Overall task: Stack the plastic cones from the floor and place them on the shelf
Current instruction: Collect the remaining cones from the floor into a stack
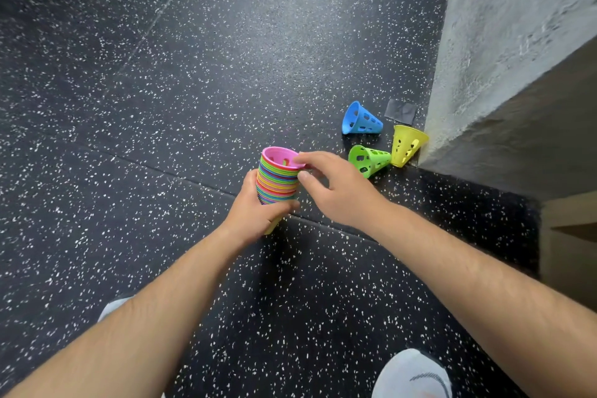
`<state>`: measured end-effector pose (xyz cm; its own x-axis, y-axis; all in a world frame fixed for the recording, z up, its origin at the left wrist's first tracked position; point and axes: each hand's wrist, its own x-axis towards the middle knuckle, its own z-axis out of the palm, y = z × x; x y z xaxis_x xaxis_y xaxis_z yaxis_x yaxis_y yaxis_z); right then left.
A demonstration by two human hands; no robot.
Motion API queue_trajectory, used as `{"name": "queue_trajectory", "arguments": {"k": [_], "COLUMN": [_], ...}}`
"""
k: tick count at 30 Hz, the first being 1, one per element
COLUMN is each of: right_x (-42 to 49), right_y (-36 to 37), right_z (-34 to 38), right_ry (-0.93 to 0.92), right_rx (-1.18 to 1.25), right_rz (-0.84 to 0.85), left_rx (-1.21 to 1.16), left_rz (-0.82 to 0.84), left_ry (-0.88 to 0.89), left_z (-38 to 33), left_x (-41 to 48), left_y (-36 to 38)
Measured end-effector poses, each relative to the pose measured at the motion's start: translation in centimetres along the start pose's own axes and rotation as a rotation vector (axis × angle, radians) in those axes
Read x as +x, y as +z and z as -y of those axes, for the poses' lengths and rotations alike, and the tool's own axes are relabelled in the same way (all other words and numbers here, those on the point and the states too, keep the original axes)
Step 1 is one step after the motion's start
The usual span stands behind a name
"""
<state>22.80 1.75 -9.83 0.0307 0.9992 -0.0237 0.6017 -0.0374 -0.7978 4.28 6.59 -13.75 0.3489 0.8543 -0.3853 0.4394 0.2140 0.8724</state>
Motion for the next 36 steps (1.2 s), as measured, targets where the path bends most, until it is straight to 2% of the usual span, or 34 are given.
{"name": "queue_trajectory", "arguments": {"k": [4,10,14,18,21,26,30,33,36], "right_x": [-0.1,-0.6,-0.6,-0.7,-0.5,-0.8,-1.4,-1.5,-1.5], "right_y": [-2.1,-5.1,-7.0,-8.3,-8.7,-8.9,-9.6,-9.9,-10.3], "right_z": [-0.9,-4.5,-5.9,-7.3,-8.8,-10.6,-10.5,-9.8,-8.3], "right_ry": [0.012,-0.093,-0.076,-0.022,-0.024,-0.097,-0.148,-0.089,-0.054], "right_rx": [-0.113,-0.500,-0.709,-0.777,-0.784,-0.762,-0.560,-0.352,-0.216], "right_rz": [0.046,0.015,0.120,0.224,0.234,0.156,-0.092,-0.300,-0.378], "left_rx": [0.026,0.072,0.054,0.033,0.026,0.023,0.038,0.084,0.123], "left_rz": [0.016,0.046,0.077,0.127,0.142,0.136,0.095,0.080,0.065], "left_ry": [-0.001,-0.010,-0.024,-0.006,-0.004,-0.010,-0.018,-0.024,-0.018], "left_z": [-0.4,-0.8,-1.4,-2.5,-3.1,-3.5,-3.9,-3.9,-3.9], "left_x": [-0.1,-0.3,-0.4,-0.7,-0.4,-0.4,-0.4,-0.1,0.3], "left_y": [0.3,2.1,4.2,6.9,8.2,9.0,8.5,8.1,8.0]}}
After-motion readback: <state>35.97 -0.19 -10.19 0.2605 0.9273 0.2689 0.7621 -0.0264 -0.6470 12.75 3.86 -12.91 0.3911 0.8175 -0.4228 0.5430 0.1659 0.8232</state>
